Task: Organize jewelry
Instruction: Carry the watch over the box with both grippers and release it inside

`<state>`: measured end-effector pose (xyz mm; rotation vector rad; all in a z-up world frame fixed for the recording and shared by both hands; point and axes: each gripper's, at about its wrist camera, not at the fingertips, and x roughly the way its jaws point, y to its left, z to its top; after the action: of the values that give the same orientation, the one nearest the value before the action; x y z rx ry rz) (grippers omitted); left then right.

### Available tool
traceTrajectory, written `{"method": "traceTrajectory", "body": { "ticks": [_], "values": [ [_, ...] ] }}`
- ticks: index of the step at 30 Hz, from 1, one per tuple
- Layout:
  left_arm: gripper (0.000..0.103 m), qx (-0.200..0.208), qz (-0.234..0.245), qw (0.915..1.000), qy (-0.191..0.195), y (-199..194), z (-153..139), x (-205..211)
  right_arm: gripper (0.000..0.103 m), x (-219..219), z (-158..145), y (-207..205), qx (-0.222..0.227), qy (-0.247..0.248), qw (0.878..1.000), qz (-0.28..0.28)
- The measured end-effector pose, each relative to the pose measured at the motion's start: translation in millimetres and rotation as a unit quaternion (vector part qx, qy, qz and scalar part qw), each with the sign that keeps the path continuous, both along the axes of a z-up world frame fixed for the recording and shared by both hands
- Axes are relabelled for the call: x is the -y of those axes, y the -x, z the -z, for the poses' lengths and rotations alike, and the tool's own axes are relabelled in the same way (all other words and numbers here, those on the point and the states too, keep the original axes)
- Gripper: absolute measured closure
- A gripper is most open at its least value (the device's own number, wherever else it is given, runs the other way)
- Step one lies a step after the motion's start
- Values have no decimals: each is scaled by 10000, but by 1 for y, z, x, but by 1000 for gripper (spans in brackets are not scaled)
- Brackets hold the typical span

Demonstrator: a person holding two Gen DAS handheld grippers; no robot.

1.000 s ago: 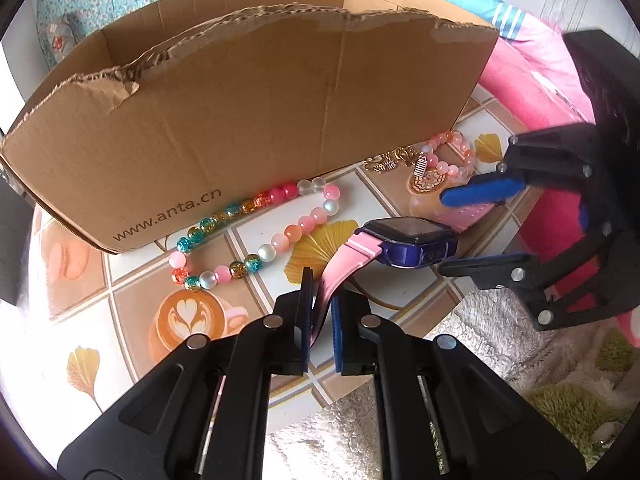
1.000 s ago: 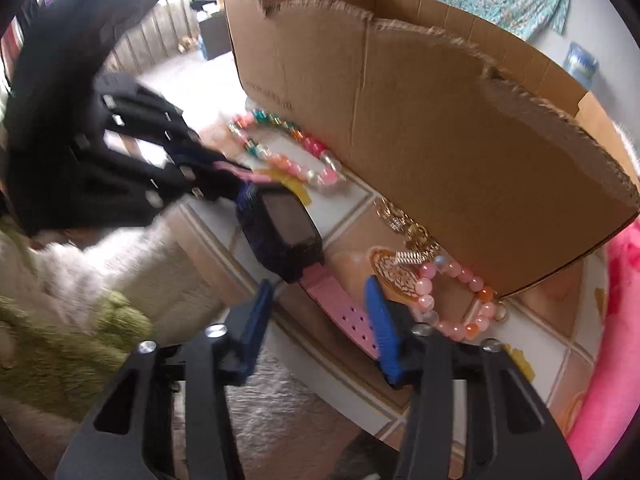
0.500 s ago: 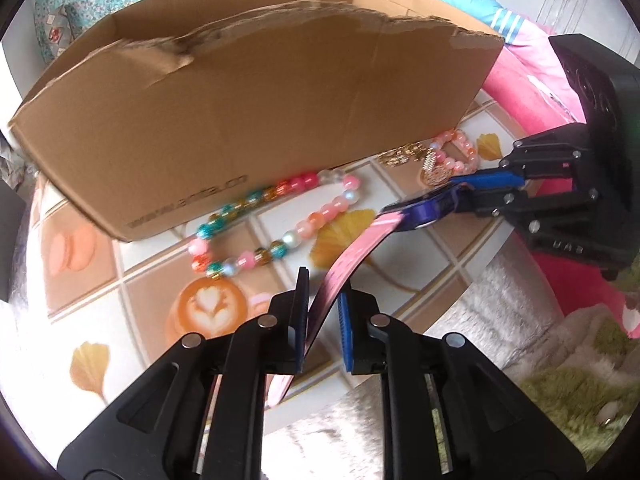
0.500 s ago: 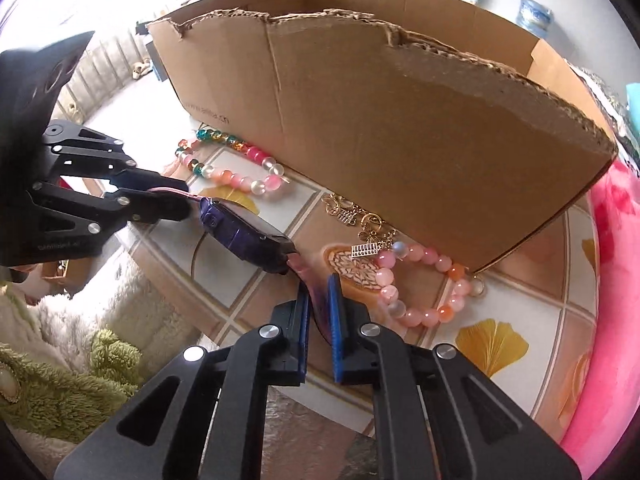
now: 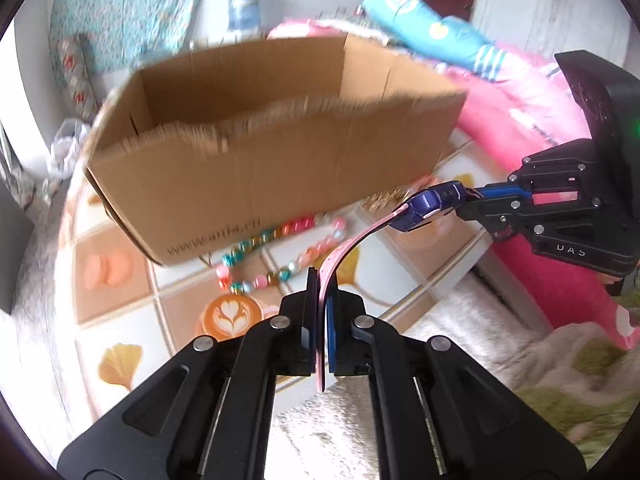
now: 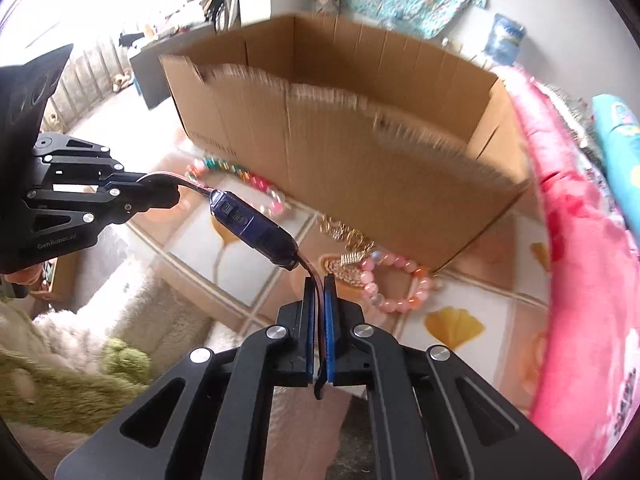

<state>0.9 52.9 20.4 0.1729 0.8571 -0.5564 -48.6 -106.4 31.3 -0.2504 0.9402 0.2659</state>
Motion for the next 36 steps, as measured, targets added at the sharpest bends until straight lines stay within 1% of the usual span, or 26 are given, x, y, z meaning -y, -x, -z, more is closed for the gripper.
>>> {"method": "traceTrajectory", "body": {
  "ticks": [3,4,5,6,7,8,10,11,12,13,15,17,19,21,23,24,26,28,29,30,31,32,33,34,35,36],
  "values": [
    [100,343,75,9990,260,9,-39,-9,99,-10,-39,12,319,36,9995,-63],
    [100,532,90,9979,350,10,-57,-14,99,-12,-51,12,447,24,9990,-96],
    [100,653,102,9970,404,10,-69,-17,99,-15,-70,12,630,0,9979,-158],
    [100,758,114,9961,442,9,-81,-19,99,-13,-82,11,746,-14,9970,-203],
    [100,921,122,9945,478,3,-99,-22,99,-13,-96,4,872,-47,9958,-274],
    [100,1017,131,9934,515,-3,-110,-23,99,-5,-105,-3,916,-100,9953,-310],
    [100,1065,117,9924,600,-19,-125,-16,99,4,-118,-29,912,-275,9947,-386],
    [100,1010,119,9925,679,-34,-134,-14,99,11,-123,-45,849,-357,9949,-416],
    [100,989,133,9924,716,-48,-140,-13,99,16,-123,-65,703,-495,9953,-455],
    [100,957,73,9932,657,-65,-143,-10,99,23,-121,-84,551,-617,9955,-457],
    [101,634,-28,9968,486,-97,-138,0,99,33,-111,-124,128,-809,9957,-427],
    [101,139,-130,9989,436,-136,-126,9,100,40,-92,-158,-379,-979,9937,-388],
    [101,-411,-312,9984,230,-179,-104,14,100,46,-66,-198,-1032,-1110,9880,-289],
    [101,-818,-361,9960,54,-206,-82,21,100,49,-43,-225,-1565,-1190,9802,-234],
    [101,-1281,-477,9903,-244,-236,-54,26,100,49,-16,-249,-2068,-1218,9706,-187],
    [101,-1421,-490,9881,-319,-241,-43,26,100,49,-5,-258,-2213,-1219,9674,-164],
    [101,-1715,-576,9816,-605,-260,-21,29,99,45,12,-277,-2597,-1170,9584,-154],
    [100,-1866,-643,9769,-820,-272,-8,32,97,44,21,-291,-2553,-985,9618,-22],
    [97,-1857,-672,9761,-903,-276,-5,32,96,42,23,-295,-2509,-902,9638,-47],
    [95,-1767,-689,9757,-1093,-280,-3,33,95,40,24,-300,-2452,-865,9656,-44],
    [90,-1712,-734,9745,-1251,-283,-1,34,86,41,24,-303,-2384,-843,9675,56],
    [76,-1702,-776,9734,-1325,-284,-2,34,82,40,22,-306,-2262,-806,9706,139],
    [64,-1677,-835,9731,-1343,-287,-2,33,73,41,19,-306,-2180,-812,9724,149],
    [61,-1615,-898,9743,-1287,-289,-4,30,65,41,15,-306,-2063,-840,9747,182],
    [58,-1611,-918,9752,-1207,-291,-5,28,64,41,12,-304,-1997,-861,9759,194],
    [58,-1658,-907,9759,-1086,-293,-8,25,63,41,9,-302,-1914,-852,9776,204]
  ]
}}
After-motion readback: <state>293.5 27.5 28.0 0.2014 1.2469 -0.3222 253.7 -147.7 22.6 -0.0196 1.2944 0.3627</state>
